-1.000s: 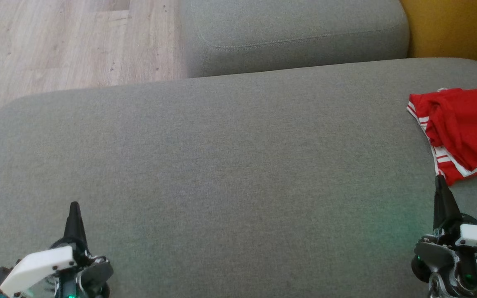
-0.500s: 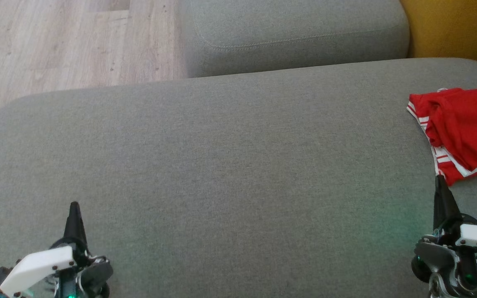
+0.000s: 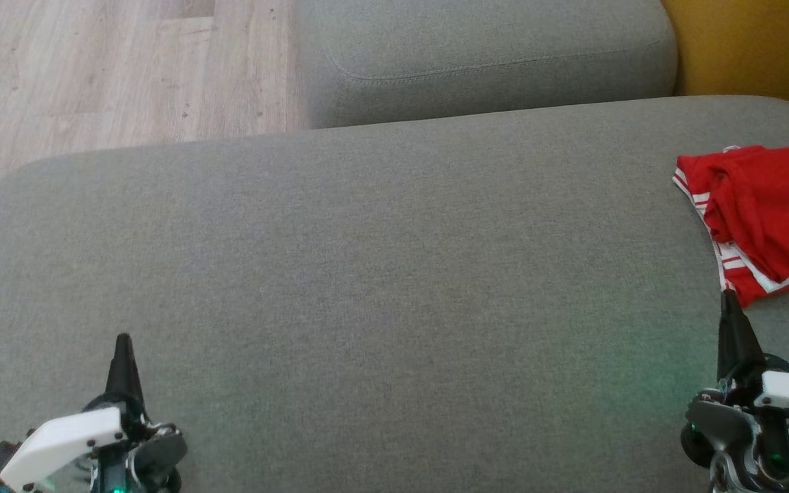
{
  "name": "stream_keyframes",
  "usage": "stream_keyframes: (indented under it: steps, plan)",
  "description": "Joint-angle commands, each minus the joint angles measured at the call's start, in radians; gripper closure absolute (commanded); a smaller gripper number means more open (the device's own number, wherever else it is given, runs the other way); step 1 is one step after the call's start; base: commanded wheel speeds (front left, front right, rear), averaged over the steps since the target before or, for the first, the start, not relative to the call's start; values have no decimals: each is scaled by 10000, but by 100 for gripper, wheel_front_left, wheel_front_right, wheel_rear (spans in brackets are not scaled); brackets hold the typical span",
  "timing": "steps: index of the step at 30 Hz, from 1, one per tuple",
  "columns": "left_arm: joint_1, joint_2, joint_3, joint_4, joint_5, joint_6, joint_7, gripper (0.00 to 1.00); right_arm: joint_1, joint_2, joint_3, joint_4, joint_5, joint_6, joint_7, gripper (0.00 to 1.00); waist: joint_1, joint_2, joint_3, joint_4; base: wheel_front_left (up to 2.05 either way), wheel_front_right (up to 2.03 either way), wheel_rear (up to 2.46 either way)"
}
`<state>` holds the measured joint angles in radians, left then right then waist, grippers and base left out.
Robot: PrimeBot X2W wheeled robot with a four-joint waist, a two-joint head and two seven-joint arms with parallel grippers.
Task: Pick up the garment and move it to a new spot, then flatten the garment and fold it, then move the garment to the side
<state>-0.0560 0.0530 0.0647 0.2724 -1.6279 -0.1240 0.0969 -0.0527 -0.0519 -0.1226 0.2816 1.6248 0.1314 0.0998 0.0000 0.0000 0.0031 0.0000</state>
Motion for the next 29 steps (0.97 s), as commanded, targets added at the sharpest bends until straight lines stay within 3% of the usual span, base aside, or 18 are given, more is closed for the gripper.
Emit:
stream_keyframes:
  steps: [1, 29]
  plan:
    - [-508, 71, 359, -278, 83, -67, 57, 100, -543, -55, 181, -373, -85, -7, 59, 100, 0, 0, 0, 0, 0, 0, 0]
    - [-512, 38, 405, -276, 122, -67, 94, 100, -547, -31, 146, -371, -114, -7, 88, 100, 0, 0, 0, 0, 0, 0, 0]
